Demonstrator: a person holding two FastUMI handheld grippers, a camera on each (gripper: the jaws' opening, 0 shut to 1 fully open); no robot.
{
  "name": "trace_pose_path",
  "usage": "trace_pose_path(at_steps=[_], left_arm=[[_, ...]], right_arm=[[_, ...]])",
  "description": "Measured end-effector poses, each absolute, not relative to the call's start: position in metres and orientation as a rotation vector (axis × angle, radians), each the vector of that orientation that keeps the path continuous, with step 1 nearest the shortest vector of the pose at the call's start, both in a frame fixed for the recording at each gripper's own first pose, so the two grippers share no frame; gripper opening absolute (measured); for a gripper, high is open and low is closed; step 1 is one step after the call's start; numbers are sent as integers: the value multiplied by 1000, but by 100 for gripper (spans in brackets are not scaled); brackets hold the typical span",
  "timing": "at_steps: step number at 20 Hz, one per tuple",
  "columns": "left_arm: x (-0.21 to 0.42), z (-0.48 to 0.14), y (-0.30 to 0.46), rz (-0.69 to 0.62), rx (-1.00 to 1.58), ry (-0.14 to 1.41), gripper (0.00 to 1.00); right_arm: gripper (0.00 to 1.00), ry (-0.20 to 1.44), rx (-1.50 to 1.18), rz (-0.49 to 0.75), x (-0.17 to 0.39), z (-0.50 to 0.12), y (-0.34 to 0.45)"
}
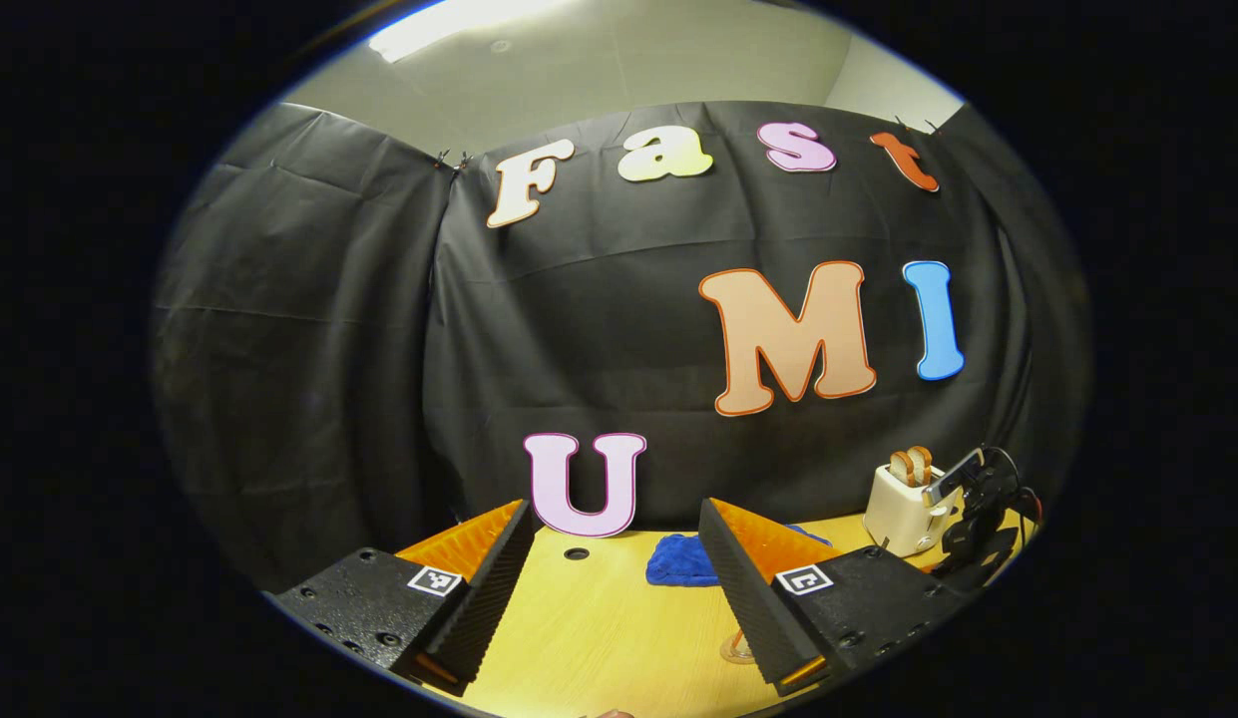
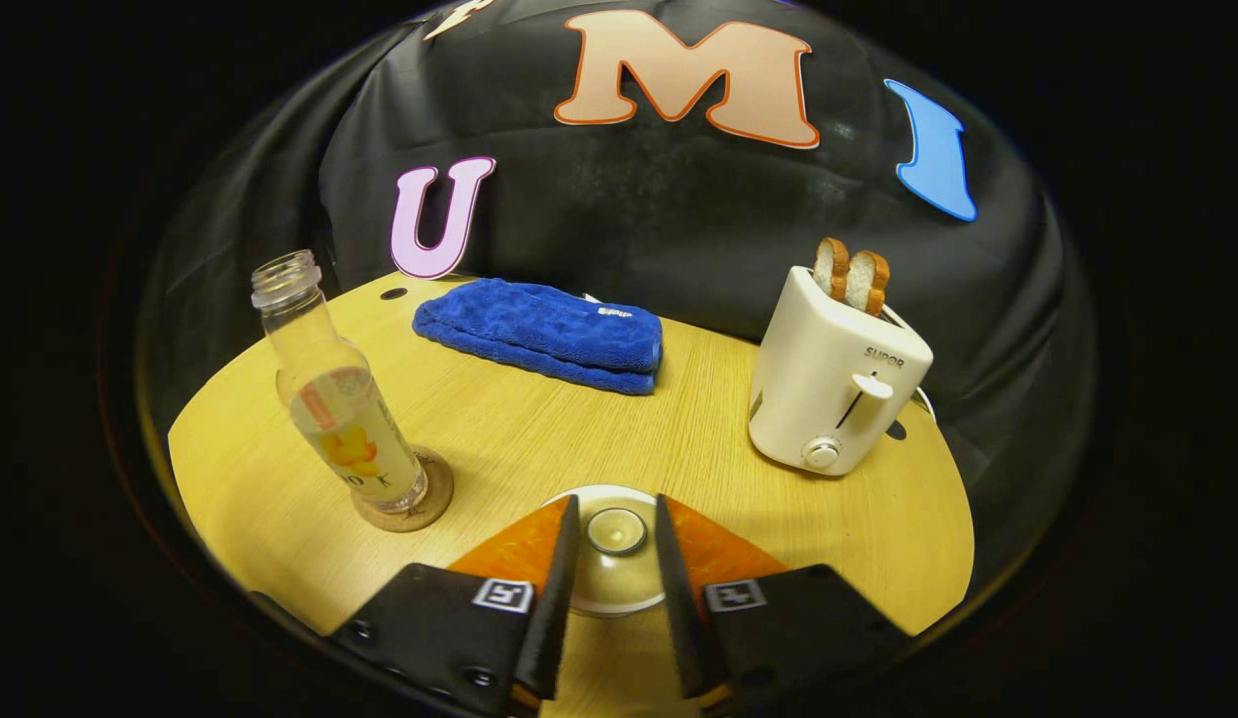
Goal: Open the teacup lid with one hand, grasp the water bottle and pour water into the teacup with the other hand; after pouring, place the water bottle on the coaster and then close the teacup lid.
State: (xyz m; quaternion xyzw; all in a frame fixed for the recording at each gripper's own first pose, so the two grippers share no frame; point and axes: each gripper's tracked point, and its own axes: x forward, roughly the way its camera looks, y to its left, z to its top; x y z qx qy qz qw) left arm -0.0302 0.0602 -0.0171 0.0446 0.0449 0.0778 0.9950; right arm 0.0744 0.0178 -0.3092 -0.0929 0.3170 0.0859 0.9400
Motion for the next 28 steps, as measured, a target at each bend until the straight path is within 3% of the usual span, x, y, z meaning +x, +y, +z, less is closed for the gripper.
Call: trace_pose_path(at_steps=[7, 8, 12, 28], left_arm=[[-30, -21, 60, 147, 77, 96, 98], [-29, -23, 59, 144, 77, 99, 98], [-25, -30, 52, 114, 75, 111, 98], [-3, -139, -36, -256, -91, 254, 98]], right_arm=[[35, 635, -199, 170, 74, -309, 18], [30, 637, -194, 171, 72, -309, 18], [30, 596, -128, 167, 77, -289, 22], [29, 520, -26, 28, 45, -201, -41]])
